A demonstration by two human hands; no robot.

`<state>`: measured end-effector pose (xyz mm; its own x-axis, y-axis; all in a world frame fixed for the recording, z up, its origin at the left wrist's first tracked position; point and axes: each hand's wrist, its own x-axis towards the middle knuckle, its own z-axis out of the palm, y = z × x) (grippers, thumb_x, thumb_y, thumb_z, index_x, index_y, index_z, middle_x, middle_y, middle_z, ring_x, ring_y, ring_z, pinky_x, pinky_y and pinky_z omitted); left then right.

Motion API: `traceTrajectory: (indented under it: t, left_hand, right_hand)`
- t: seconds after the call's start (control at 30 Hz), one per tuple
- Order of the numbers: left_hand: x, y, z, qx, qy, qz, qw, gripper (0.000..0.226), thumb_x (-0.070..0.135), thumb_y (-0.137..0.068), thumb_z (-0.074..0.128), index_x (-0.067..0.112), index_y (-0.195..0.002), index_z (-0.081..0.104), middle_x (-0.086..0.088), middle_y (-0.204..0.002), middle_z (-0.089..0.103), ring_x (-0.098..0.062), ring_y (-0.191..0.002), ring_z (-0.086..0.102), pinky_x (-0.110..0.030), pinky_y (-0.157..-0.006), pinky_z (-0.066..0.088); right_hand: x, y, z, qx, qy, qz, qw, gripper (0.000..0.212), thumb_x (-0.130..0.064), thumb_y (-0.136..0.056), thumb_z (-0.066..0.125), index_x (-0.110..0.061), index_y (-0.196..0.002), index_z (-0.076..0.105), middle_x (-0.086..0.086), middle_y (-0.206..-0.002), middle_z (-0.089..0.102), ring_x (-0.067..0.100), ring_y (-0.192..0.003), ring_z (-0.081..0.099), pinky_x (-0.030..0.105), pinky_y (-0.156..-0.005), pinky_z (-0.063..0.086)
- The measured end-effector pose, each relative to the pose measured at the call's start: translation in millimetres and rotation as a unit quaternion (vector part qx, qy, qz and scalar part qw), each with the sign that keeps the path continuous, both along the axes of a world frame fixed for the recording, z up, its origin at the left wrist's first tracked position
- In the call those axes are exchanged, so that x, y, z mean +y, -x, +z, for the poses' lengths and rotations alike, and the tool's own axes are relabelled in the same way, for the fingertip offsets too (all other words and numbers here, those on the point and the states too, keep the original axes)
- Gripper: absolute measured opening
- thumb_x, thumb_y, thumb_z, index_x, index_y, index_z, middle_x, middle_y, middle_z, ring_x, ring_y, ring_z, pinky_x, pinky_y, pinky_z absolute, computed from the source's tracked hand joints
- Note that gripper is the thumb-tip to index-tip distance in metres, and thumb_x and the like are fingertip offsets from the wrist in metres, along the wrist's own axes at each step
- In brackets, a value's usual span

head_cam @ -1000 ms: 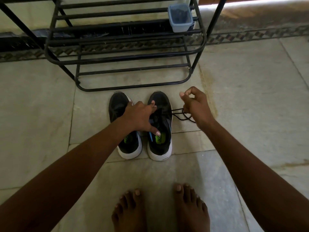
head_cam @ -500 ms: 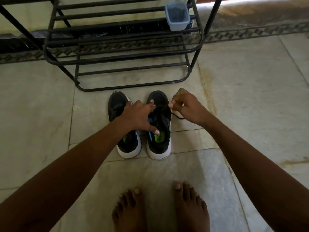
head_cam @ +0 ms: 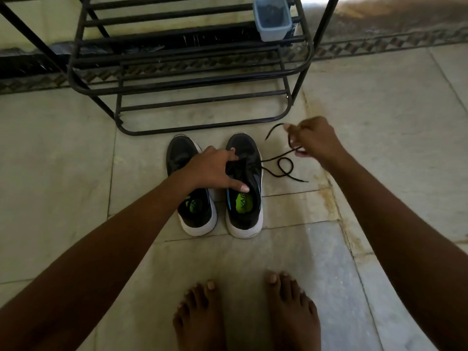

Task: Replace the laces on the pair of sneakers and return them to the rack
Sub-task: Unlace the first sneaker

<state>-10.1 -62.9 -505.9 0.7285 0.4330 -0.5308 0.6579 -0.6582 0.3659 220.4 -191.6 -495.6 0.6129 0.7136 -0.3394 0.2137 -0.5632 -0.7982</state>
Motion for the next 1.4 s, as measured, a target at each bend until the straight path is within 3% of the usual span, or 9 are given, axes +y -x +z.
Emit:
traceTrajectory:
  t: [0.1,0.17,0.3,0.43,0.8,0.97,1.07,1.2,1.4]
  left_hand:
    - [-4,2,-7,-0.162,0.051,0.102,0.980,0.040,0.039,-0.082,0.084,0.024,-0.118,0.073,0.001,-0.127,0.066,-0.019,-0.121,0.060,-0.037,-0.104,0.049]
    - [-9,1,-15,-0.194,0.023,0.092,0.976,0.012,0.021,-0.089,0.078,0.025,-0.100,0.074,0.003,-0.110,0.062,-0.016,-0.101,0.062,-0.040,-0.095,0.054]
    - [-21,-2,-26,-0.169,0.005,0.047,0.984,0.011,0.014,-0.093,0.071,0.018,-0.103,0.070,0.001,-0.113,0.052,-0.014,-0.093,0.053,-0.040,-0.090,0.052]
    - [-15,-9,-26,-0.178,0.017,0.067,0.982,0.015,0.007,-0.093,0.067,0.020,-0.085,0.067,-0.002,-0.107,0.051,-0.017,-0.092,0.053,-0.041,-0.091,0.051]
    - [-18,-19,-34,-0.137,-0.022,0.045,0.989,0.012,0.018,-0.083,0.076,0.016,-0.084,0.064,-0.001,-0.105,0.045,-0.016,-0.092,0.053,-0.033,-0.081,0.049]
    - [1,-14,-17,-0.222,0.165,0.155,0.948,0.021,0.009,-0.082,0.083,0.017,-0.069,0.068,0.001,-0.079,0.064,-0.001,-0.068,0.061,-0.026,-0.071,0.049]
    - [1,-8,-14,-0.198,0.234,0.181,0.935,0.012,0.013,-0.089,0.077,0.012,-0.080,0.070,0.003,-0.085,0.063,-0.004,-0.082,0.061,-0.031,-0.083,0.049]
    - [-10,-5,2,-0.311,0.377,0.364,0.793,0.008,0.012,-0.068,0.070,0.012,-0.074,0.064,0.002,-0.083,0.060,-0.015,-0.091,0.056,-0.032,-0.077,0.040]
    - [4,11,57,-0.493,0.451,0.413,0.619,0.016,0.000,-0.073,0.060,0.012,-0.077,0.052,0.000,-0.075,0.051,-0.012,-0.073,0.050,-0.032,-0.075,0.040]
  right_hand:
    - [-14,24,-17,-0.145,0.124,0.081,0.978,0.044,-0.047,-0.094,0.066,-0.004,-0.098,0.067,0.011,-0.090,0.062,0.022,-0.084,0.060,0.038,-0.080,0.051]
    - [-25,53,-26,-0.182,0.098,0.063,0.976,0.030,-0.042,-0.095,0.061,-0.014,-0.106,0.064,0.005,-0.102,0.056,0.022,-0.092,0.054,0.044,-0.088,0.046]
    - [-46,117,-39,-0.248,-0.019,0.148,0.957,0.030,-0.044,-0.091,0.056,-0.016,-0.103,0.057,0.004,-0.096,0.057,0.024,-0.080,0.056,0.037,-0.068,0.048]
    - [-44,126,-55,-0.272,0.030,0.208,0.939,0.030,-0.029,-0.095,0.058,-0.010,-0.118,0.056,0.011,-0.104,0.056,0.030,-0.079,0.060,0.034,-0.059,0.048]
    - [-51,118,-63,-0.336,0.032,0.214,0.917,0.015,-0.016,-0.091,0.063,-0.001,-0.094,0.062,0.014,-0.086,0.055,0.033,-0.055,0.054,0.030,-0.049,0.031]
    - [-54,120,-59,-0.335,0.081,0.194,0.918,0.024,-0.023,-0.096,0.058,-0.001,-0.107,0.061,0.016,-0.102,0.055,0.036,-0.068,0.059,0.035,-0.053,0.041]
    - [-52,124,-57,-0.339,0.089,0.196,0.916,0.023,-0.021,-0.093,0.062,0.000,-0.104,0.062,0.018,-0.103,0.056,0.039,-0.069,0.061,0.034,-0.053,0.039]
    - [-50,127,-56,-0.346,0.100,0.201,0.911,0.022,-0.016,-0.088,0.070,0.001,-0.100,0.062,0.019,-0.105,0.058,0.038,-0.065,0.061,0.032,-0.053,0.037]
    - [-50,131,-54,-0.346,0.116,0.202,0.909,0.025,-0.017,-0.089,0.070,0.001,-0.104,0.062,0.019,-0.111,0.057,0.038,-0.069,0.062,0.033,-0.055,0.037]
